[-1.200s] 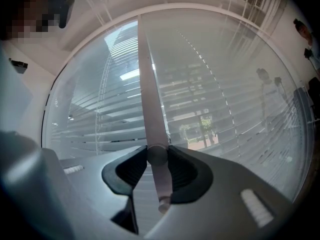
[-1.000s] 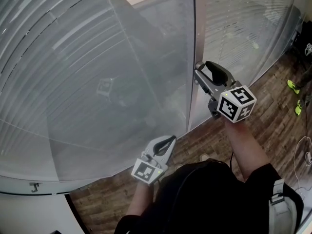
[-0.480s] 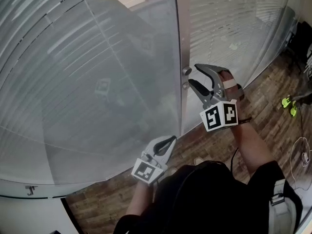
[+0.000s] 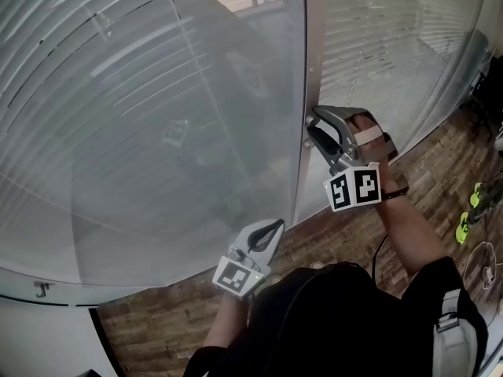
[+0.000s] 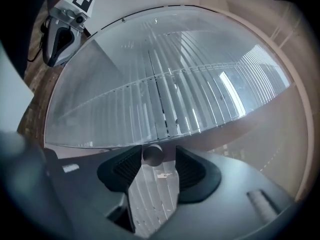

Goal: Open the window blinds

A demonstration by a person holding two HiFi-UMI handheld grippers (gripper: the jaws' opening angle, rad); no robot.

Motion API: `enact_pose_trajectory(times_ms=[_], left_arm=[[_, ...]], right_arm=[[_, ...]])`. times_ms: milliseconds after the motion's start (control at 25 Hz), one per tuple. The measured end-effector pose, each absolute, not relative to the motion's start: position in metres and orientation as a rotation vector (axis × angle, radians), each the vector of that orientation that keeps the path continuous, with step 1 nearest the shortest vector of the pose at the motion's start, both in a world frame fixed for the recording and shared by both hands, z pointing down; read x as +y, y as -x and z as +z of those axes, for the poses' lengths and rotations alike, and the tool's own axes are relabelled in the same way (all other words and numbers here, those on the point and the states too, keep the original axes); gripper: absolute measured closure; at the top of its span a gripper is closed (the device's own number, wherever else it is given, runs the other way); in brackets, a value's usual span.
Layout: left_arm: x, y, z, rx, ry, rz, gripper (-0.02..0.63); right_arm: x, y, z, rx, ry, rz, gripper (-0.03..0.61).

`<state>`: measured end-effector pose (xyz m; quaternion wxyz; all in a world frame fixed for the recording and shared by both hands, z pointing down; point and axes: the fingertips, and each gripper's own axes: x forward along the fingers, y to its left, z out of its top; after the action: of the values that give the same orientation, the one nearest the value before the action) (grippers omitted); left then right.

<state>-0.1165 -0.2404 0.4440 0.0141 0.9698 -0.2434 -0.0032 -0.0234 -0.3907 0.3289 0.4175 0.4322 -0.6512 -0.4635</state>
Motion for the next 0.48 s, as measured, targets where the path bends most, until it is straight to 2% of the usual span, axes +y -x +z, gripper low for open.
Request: enact_pose_trajectory(times_ms=[40, 120, 480], left_arm=[[-0.241, 0.118, 0.443, -0.768, -3.017, -0.014, 0.609], [-0.242, 0.122, 0.441, -0.783, -3.012, -0.019, 0.609], [-0.237, 0.132, 0.446, -0.771, -3.009, 0.007, 0.609]], right_arm=[[-0.392, 0.024, 0.33, -1.631, -1.081, -1.163, 0.376], [-0.393, 0.024, 0.331, -1.629, -1.073, -1.155, 0.444], [-0.392, 0.025, 0.33, -1.704, -1.141, -1.069, 0.451]])
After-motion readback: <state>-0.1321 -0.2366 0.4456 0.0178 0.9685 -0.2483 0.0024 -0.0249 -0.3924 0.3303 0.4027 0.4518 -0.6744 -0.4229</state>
